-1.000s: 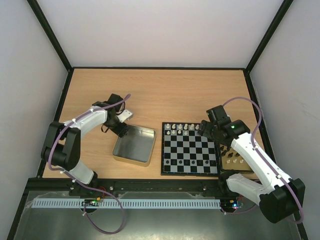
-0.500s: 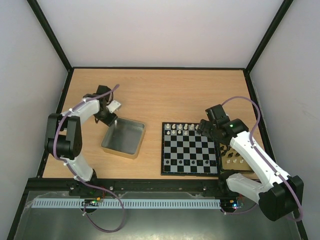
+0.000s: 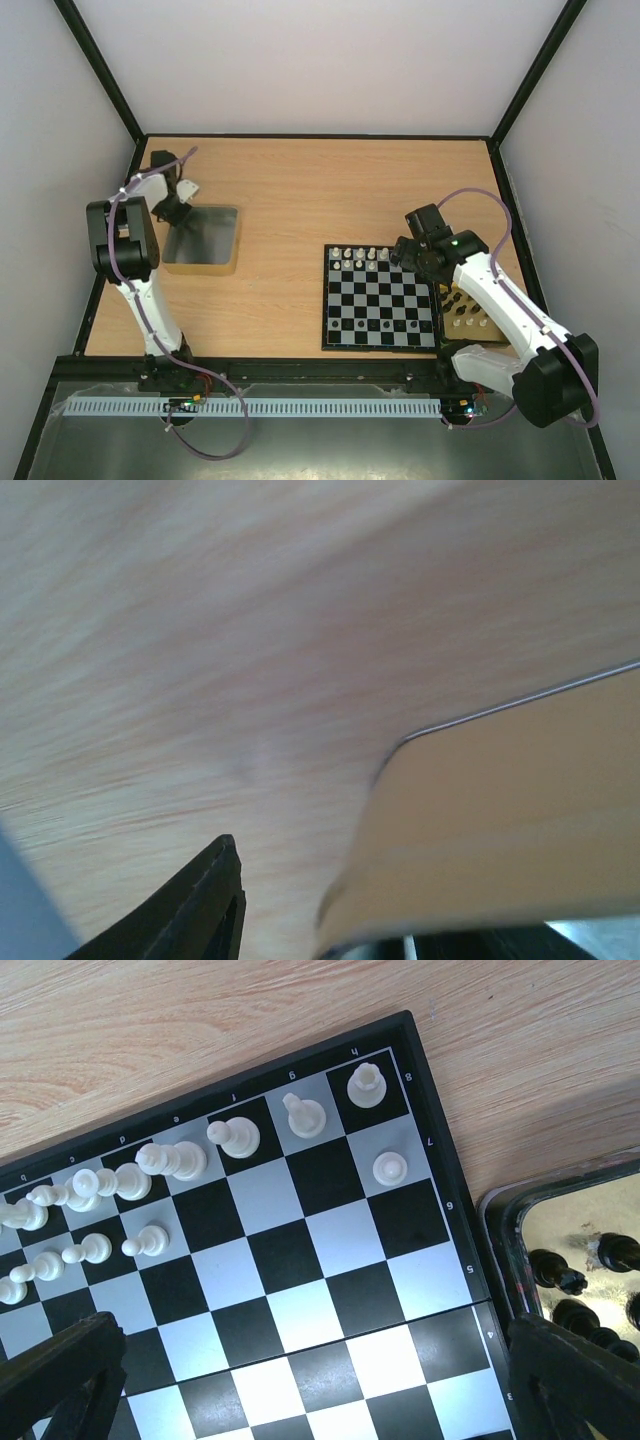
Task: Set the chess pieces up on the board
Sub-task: Move the storage box to the center of the board, then move the chessboard to the center of the board.
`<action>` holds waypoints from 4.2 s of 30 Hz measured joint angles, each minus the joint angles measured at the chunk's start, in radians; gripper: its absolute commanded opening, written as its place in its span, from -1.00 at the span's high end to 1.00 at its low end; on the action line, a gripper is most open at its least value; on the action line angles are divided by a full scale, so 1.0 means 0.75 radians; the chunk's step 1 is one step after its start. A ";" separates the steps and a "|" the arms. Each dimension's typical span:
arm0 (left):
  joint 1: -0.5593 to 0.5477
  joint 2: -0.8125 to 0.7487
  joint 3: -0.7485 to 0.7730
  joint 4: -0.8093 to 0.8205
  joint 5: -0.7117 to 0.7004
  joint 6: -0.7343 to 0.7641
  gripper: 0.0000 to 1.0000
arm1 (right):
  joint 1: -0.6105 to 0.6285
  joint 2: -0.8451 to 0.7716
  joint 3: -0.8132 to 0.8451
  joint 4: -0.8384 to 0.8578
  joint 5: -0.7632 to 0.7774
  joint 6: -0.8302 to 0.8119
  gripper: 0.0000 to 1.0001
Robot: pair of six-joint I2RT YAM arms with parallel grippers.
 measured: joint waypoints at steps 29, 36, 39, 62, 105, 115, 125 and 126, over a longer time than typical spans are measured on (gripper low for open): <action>0.280 0.044 0.414 0.217 -0.161 0.176 -0.13 | 0.000 0.034 0.039 0.002 0.015 -0.029 -0.95; 0.061 -0.228 0.346 -0.070 0.158 -0.005 -0.03 | 0.000 0.022 0.050 -0.045 0.089 0.000 -0.80; -0.152 -0.393 0.189 -0.168 0.270 -0.035 0.02 | 0.000 0.020 0.073 -0.113 0.146 0.042 -0.75; -0.667 -0.453 -0.136 -0.449 0.748 -0.193 0.96 | -0.407 0.225 0.181 -0.121 0.167 0.130 0.95; -0.945 -0.186 -0.303 -0.386 1.059 -0.255 0.96 | -0.630 0.750 0.125 0.213 -0.208 -0.013 0.95; -0.945 -0.141 -0.302 -0.378 1.075 -0.262 0.95 | -0.630 0.717 0.050 0.263 -0.294 -0.016 0.95; -0.944 -0.127 -0.297 -0.379 1.080 -0.264 0.95 | -0.618 0.691 0.019 0.290 -0.378 -0.004 0.95; -0.943 -0.127 -0.294 -0.378 1.080 -0.264 0.95 | -0.609 0.691 0.019 0.290 -0.387 0.002 0.95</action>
